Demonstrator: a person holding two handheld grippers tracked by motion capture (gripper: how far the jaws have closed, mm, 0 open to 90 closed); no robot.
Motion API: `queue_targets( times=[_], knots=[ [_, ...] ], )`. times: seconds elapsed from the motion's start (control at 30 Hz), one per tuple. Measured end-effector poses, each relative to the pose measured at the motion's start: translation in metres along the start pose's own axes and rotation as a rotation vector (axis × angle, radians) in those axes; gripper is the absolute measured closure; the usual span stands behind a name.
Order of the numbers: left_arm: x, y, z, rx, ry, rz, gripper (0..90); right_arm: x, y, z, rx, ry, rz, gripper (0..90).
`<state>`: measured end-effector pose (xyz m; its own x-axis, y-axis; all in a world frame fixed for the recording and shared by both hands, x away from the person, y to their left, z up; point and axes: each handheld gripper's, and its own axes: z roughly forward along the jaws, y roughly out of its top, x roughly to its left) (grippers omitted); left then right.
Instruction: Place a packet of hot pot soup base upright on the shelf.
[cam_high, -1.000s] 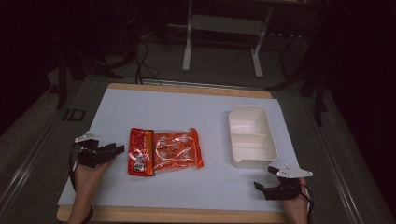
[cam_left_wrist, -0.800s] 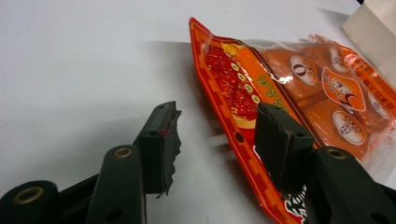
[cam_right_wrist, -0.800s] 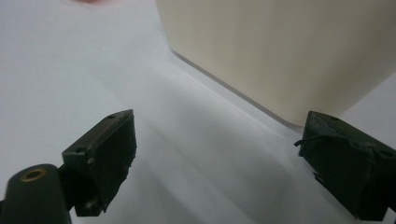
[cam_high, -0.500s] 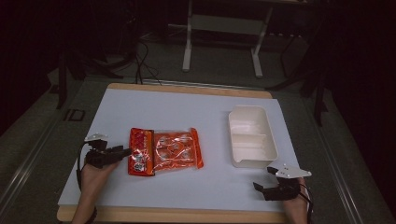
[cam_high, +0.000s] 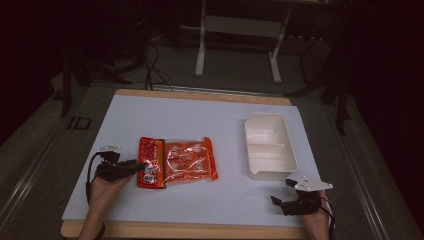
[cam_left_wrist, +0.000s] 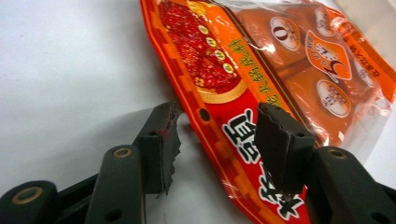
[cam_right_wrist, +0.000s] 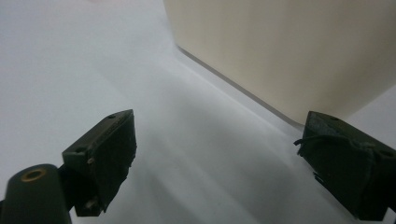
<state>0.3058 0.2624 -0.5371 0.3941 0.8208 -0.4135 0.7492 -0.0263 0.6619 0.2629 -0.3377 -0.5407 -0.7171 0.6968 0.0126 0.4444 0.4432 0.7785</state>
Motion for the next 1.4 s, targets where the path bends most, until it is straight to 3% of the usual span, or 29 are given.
queue_targets(
  times=[0.1, 0.33, 0.57, 0.77, 0.83, 0.9, 0.93, 1.13, 1.23, 1.4],
  knots=[
    [-0.003, 0.0, -0.001, -0.007, 0.001, 0.007, 50.4, 0.0, 0.0, 0.0, 0.001, 0.001, -0.001, 10.5],
    [-0.003, -0.001, -0.006, -0.042, -0.039, -0.008, 51.4, 0.0, 0.0, 0.0, 0.0, 0.003, -0.004, 10.6],
    [-0.005, -0.002, -0.001, 0.002, 0.064, 0.01, 49.6, 0.001, 0.0, 0.0, 0.001, 0.005, -0.008, 10.5],
    [-0.01, -0.001, 0.006, 0.034, 0.012, 0.031, 49.7, 0.001, 0.0, 0.0, 0.002, 0.005, -0.008, 10.6],
    [-0.013, -0.001, 0.006, 0.037, 0.017, 0.038, 49.4, 0.001, 0.0, 0.0, 0.002, 0.005, -0.008, 10.5],
    [-0.015, -0.002, 0.006, 0.041, -0.035, 0.026, 52.2, 0.001, 0.0, 0.001, 0.0, 0.007, -0.009, 10.6],
    [-0.017, -0.002, 0.006, 0.048, -0.041, 0.03, 52.9, 0.001, 0.0, 0.0, 0.001, 0.008, -0.009, 10.5],
    [-0.032, -0.005, 0.015, 0.131, -0.092, 0.076, 56.2, 0.001, 0.0, 0.0, 0.0, 0.011, -0.011, 10.6],
    [-0.038, -0.006, 0.018, 0.159, -0.089, 0.103, 56.8, 0.001, 0.0, 0.0, 0.001, 0.013, -0.013, 10.6],
    [-0.042, -0.008, 0.018, 0.18, -0.098, 0.101, 61.8, 0.001, 0.0, 0.0, 0.001, 0.013, -0.017, 10.5]
  ],
)
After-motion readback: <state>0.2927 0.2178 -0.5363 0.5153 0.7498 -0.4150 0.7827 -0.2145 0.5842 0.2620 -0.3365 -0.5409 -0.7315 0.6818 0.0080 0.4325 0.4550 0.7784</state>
